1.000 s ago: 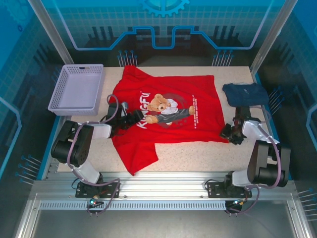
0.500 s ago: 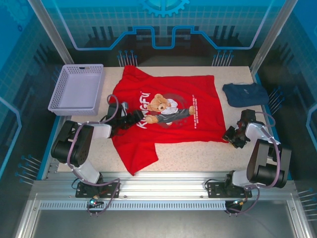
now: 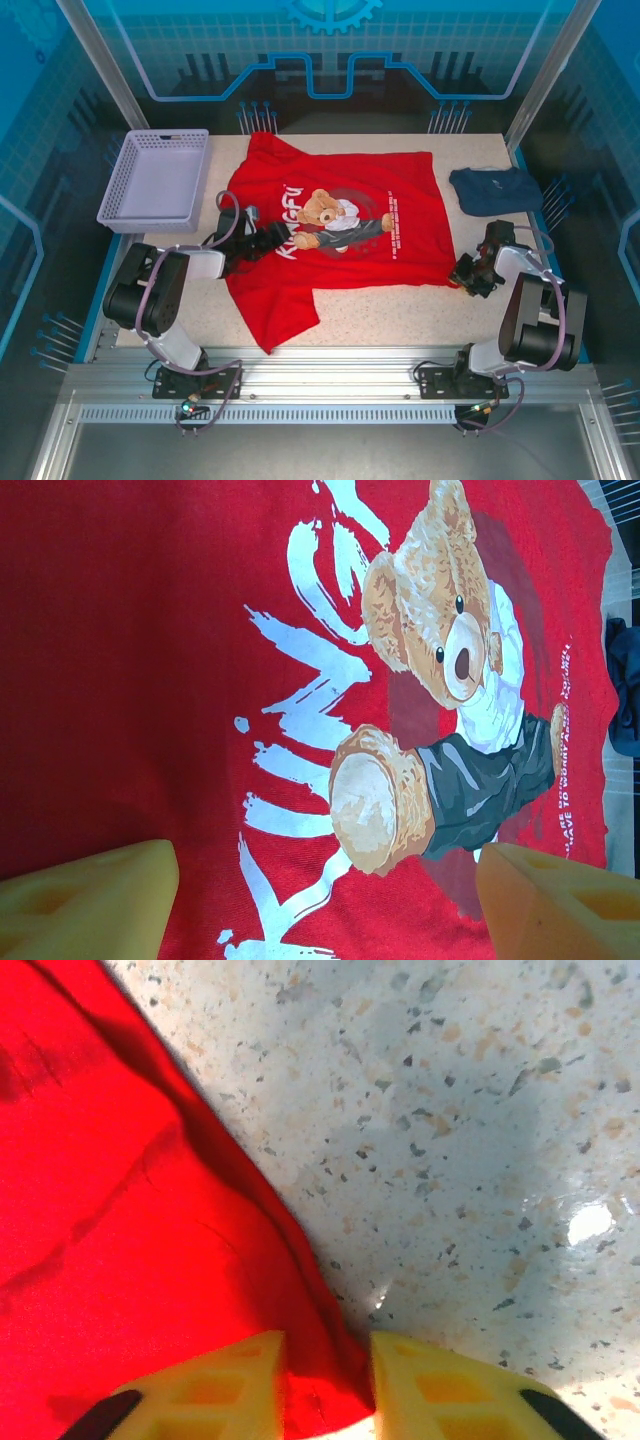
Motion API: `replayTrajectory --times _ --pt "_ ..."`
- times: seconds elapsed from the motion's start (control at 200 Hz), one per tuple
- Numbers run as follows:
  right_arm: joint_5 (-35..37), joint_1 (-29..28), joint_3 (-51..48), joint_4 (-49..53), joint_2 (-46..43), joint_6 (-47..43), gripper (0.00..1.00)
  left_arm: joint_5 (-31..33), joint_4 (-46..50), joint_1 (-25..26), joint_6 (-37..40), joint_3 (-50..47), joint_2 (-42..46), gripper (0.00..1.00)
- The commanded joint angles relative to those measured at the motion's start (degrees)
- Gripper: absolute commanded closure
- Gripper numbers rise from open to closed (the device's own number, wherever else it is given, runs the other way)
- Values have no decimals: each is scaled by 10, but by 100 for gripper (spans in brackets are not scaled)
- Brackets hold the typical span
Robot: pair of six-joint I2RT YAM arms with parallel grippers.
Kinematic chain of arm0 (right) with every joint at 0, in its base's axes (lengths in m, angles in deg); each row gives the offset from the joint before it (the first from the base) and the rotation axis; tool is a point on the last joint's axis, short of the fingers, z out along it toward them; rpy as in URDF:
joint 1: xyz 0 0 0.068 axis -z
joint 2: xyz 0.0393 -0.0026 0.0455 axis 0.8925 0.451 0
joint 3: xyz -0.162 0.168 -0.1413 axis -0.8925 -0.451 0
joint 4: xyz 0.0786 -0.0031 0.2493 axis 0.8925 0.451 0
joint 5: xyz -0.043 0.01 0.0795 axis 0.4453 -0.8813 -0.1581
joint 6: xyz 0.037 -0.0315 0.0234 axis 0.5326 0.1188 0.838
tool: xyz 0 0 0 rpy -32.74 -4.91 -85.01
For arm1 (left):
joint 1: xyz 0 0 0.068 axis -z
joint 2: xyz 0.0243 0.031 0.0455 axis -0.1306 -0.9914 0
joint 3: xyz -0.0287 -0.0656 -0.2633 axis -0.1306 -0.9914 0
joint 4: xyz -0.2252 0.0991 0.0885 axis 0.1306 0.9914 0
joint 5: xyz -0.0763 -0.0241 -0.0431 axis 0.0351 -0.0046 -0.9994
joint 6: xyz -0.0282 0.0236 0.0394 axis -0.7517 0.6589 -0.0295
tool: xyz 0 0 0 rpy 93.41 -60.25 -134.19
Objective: Fold the inside-out t-shirt
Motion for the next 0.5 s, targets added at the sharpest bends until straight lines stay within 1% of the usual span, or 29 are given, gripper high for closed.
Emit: replayTrajectory --times 0.0,0.175,0.26,0.335,0.415,0.495 --pt "1 7 7 -5 6 -1 79 -13 42 2 3 -9 -15 20" --pt "9 7 7 -9 -2 -8 93 -12 43 2 4 -13 9 20" --pt "9 5 7 -13 -10 -12 98 -7 44 3 7 -21 48 20" --pt "12 -1 6 -14 -16 -14 99 7 54 5 11 -34 97 20" --pt "20 -9 7 -13 -26 -19 100 35 96 16 17 -52 163 20" --pt "31 -19 4 -13 -40 -21 100 81 191 44 36 -64 238 20"
